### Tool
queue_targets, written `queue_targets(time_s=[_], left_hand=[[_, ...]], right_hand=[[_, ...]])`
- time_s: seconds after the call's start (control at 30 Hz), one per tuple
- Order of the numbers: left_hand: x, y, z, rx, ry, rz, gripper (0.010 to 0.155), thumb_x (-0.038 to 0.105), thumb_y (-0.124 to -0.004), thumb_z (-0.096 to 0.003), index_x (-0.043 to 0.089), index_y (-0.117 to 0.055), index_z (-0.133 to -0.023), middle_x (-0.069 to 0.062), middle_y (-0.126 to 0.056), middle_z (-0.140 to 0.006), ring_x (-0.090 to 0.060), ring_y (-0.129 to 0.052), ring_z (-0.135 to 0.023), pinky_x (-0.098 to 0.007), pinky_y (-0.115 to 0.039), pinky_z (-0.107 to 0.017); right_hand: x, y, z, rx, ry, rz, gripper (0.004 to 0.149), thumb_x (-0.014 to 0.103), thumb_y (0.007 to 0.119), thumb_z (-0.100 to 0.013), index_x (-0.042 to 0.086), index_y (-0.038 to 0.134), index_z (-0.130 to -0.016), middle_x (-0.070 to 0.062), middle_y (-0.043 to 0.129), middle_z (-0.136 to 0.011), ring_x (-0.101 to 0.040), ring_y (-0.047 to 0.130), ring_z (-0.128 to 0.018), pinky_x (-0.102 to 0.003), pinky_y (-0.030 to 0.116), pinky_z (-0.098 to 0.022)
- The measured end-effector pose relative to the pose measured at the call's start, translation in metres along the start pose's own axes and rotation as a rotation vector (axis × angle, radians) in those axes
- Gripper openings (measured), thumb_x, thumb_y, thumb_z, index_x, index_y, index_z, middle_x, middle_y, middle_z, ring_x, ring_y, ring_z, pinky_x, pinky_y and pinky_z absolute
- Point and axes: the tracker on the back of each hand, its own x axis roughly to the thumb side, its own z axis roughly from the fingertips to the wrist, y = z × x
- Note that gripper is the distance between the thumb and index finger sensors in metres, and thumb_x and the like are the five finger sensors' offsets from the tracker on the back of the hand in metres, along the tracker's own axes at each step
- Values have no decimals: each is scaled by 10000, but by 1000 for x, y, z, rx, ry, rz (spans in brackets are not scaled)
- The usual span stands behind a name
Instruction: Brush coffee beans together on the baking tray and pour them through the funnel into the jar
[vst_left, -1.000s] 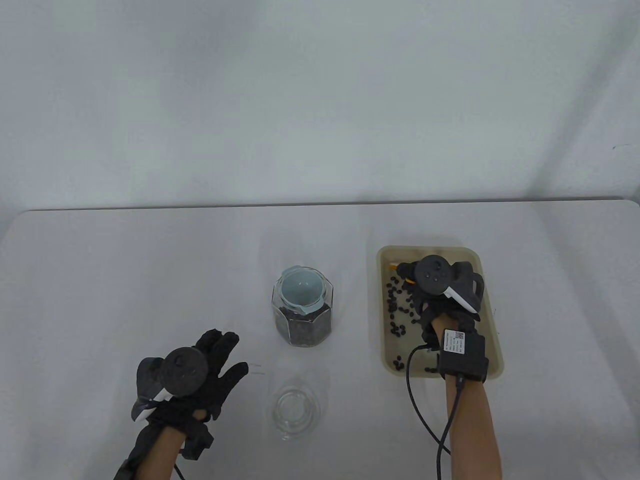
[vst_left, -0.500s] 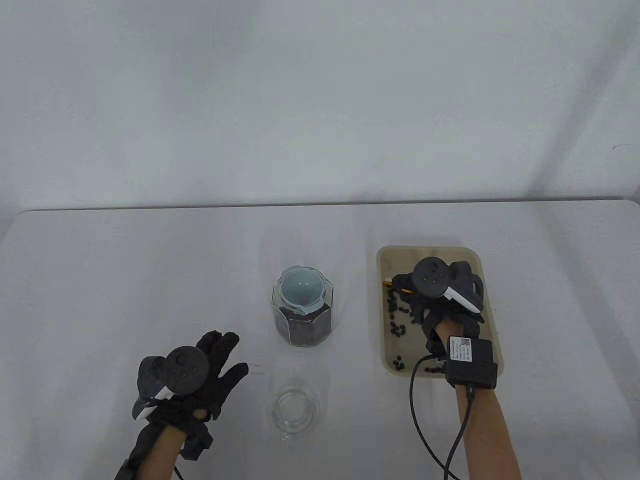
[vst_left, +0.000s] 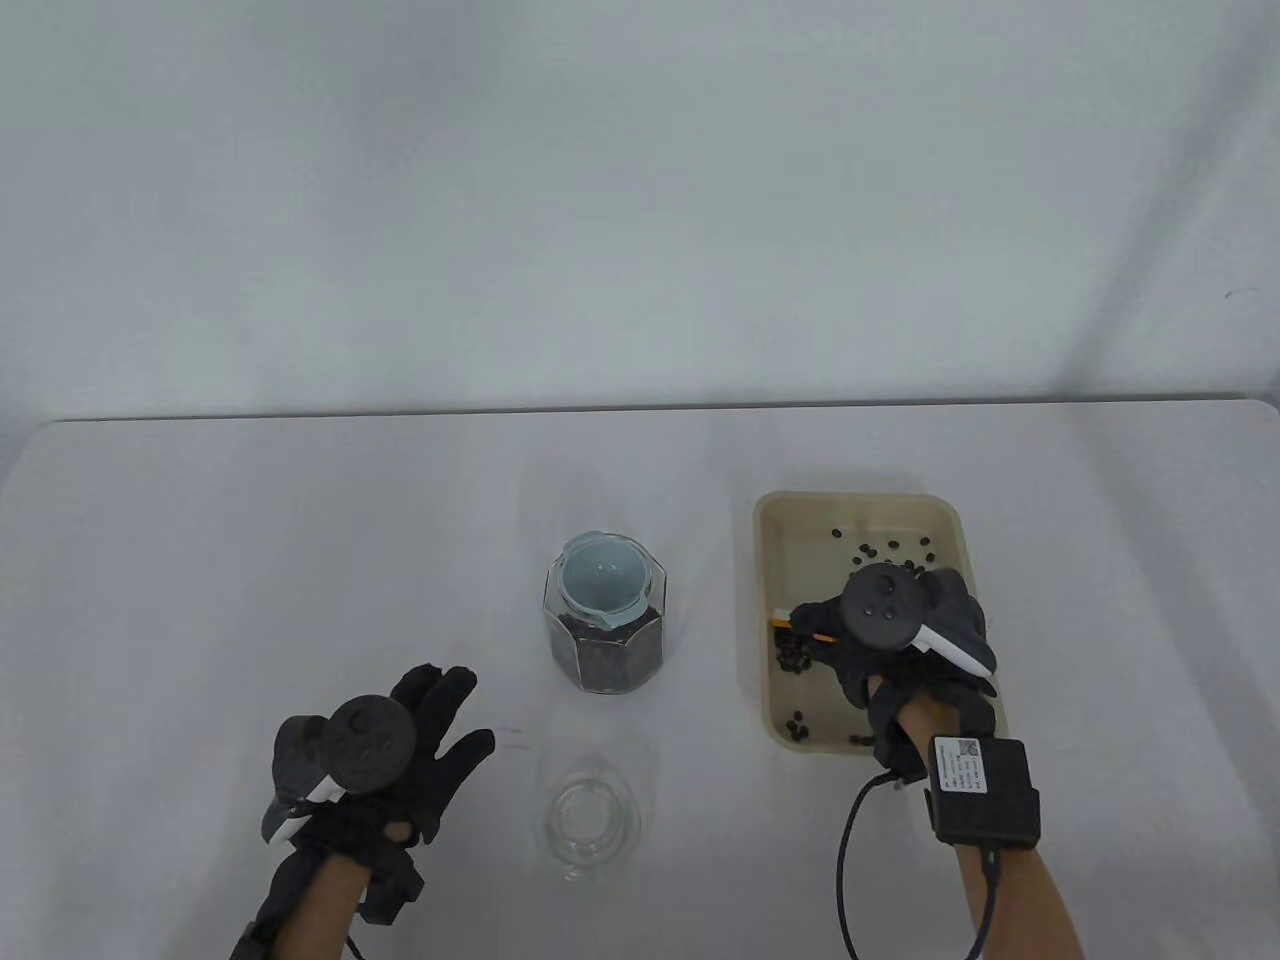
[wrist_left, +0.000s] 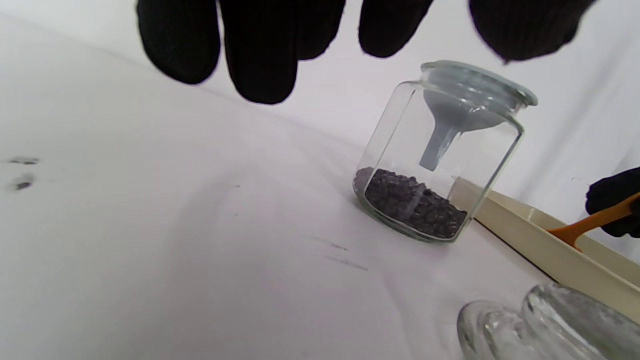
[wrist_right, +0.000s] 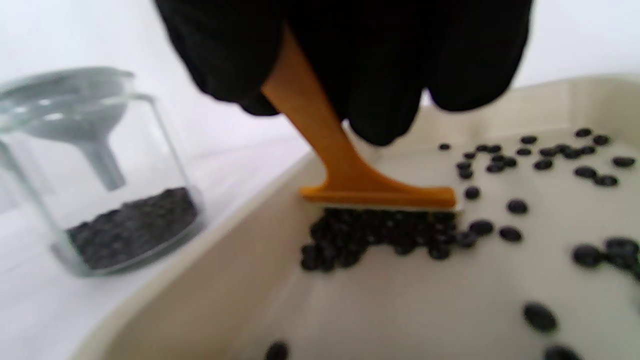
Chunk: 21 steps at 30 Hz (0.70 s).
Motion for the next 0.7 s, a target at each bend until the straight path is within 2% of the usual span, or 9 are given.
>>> queue_targets(time_s=[0.4,0.57,0.7], left_hand=[[1,-2,2,-9,-9,-11,735,690,-661,-447,350,-523,-1085,-120,-556,-1133,-286,-859,-924,-545,-759,-650],[1,-2,3,-15,-7,-16,736,690,-661,-446,353,-518,-1085,-122,-553,-1134,-286,-857,-924,-545,-760,-649],[1,-3,4,-19,-3,-17,738,690,-660,-446,351,-517,-1086,-118,-552,-1134,-286,-857,-924,-543,-759,-651]], right_hand=[[20,-4,49,91,-61,-33,430,298,876,-392,222,917,-813,-165,961,-807,-367,1023,-631,-534,868,-459],[26,-10,59,155,-72,-50,429,300,875,-391,226,919,-811,-161,961,-808,-363,1022,-635,-532,866,-463],[28,-12,63,149,-76,-52,428,299,870,-397,227,912,-817,-163,954,-814,-365,1018,-638,-533,862,-464]])
